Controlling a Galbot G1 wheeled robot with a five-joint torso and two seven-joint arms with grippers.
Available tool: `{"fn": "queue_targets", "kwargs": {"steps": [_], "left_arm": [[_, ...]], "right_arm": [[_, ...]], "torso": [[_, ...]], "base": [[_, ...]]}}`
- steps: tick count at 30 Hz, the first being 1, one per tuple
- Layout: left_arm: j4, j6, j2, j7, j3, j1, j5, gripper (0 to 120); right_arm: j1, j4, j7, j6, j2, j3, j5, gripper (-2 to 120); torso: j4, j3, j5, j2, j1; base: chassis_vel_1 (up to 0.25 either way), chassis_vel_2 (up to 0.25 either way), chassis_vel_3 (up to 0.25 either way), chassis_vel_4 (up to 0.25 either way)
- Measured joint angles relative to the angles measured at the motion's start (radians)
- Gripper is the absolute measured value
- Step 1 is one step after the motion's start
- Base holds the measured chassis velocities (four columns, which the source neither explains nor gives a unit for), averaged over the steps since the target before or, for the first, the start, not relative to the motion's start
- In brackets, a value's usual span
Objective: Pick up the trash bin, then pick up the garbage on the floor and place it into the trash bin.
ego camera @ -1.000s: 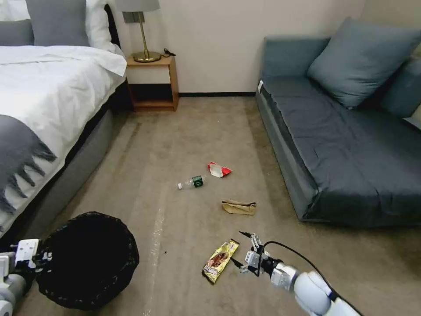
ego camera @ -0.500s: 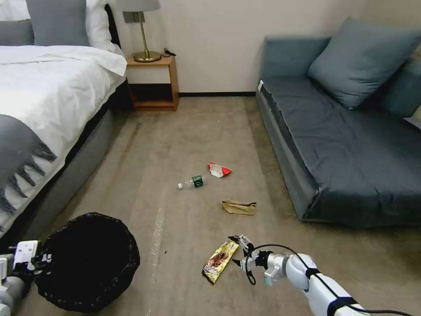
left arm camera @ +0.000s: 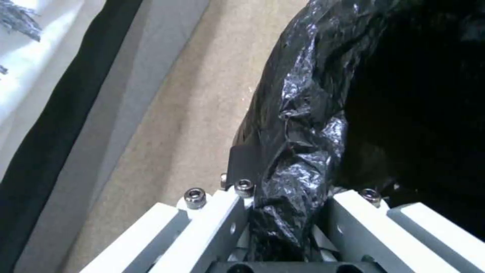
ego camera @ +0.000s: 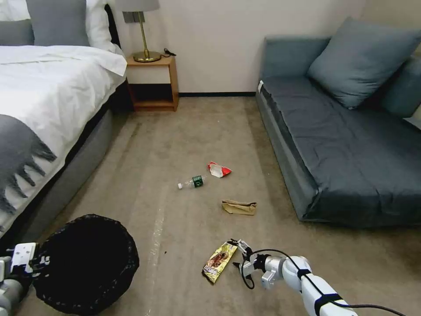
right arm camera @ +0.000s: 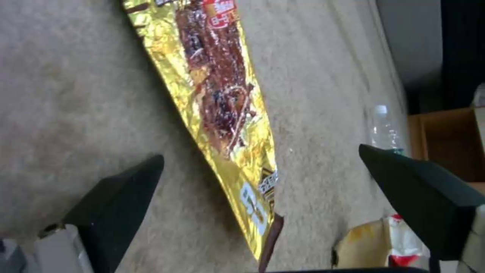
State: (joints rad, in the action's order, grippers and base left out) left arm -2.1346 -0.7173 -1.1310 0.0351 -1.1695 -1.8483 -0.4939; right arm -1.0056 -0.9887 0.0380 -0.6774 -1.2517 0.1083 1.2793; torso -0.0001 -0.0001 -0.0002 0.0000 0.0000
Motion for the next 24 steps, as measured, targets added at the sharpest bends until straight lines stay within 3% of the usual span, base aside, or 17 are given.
{"fn": "queue_targets", "kwargs": {"steps": [7, 24], "left_arm": [[-0.003, -0.005, 0.001, -0.001, 0.006, 0.007, -0.006, 3], [-0.006, -0.01, -0.002, -0.005, 0.011, 0.015, -0.02, 3]], "right_arm": [[0.012, 0.02, -0.008, 0.01, -0.02, -0.008, 0.008, 82], [0.028, 0.071, -0.019, 0.005, -0.039, -0.011, 0.021, 16]], "torso": [[0.0001, 0.0, 0.0003, 0.0, 0.0], [0.0002, 0.0, 0.0003, 0.0, 0.0]], "base": [[0.0, 0.0, 0.0, 0.0], [0.0, 0.0, 0.0, 0.0]]}}
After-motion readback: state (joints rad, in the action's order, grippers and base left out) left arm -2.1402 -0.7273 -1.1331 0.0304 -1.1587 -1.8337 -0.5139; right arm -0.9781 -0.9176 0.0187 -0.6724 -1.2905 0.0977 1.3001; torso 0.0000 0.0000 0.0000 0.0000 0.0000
